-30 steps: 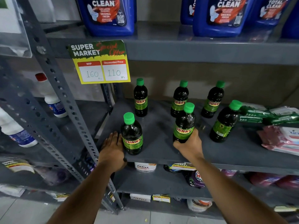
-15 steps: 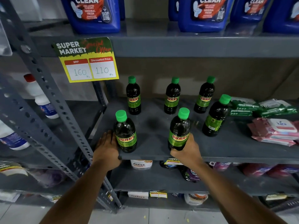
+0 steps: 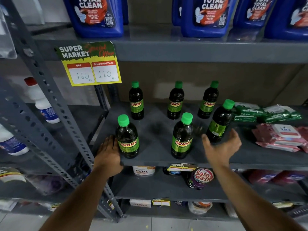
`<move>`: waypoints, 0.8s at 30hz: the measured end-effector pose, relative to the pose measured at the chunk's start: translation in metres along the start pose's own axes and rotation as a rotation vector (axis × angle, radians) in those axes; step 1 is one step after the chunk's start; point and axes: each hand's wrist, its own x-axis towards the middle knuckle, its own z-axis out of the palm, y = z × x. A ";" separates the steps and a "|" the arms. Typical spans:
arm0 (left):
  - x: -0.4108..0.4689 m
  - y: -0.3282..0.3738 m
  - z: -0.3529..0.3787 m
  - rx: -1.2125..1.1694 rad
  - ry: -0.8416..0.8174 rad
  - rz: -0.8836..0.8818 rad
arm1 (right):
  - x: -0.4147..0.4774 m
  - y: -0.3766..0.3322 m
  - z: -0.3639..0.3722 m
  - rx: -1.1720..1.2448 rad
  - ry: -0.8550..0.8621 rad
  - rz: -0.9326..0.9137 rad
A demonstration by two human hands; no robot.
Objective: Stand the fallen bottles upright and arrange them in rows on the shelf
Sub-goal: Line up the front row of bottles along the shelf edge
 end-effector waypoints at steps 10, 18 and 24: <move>0.001 0.000 0.001 0.026 -0.011 -0.012 | 0.071 0.016 -0.002 -0.124 -0.236 0.244; 0.002 -0.001 0.001 0.016 0.001 -0.002 | 0.069 0.021 -0.002 -0.100 -0.205 0.259; 0.002 -0.001 0.002 0.034 -0.019 -0.003 | 0.059 0.021 0.000 -0.105 -0.192 0.179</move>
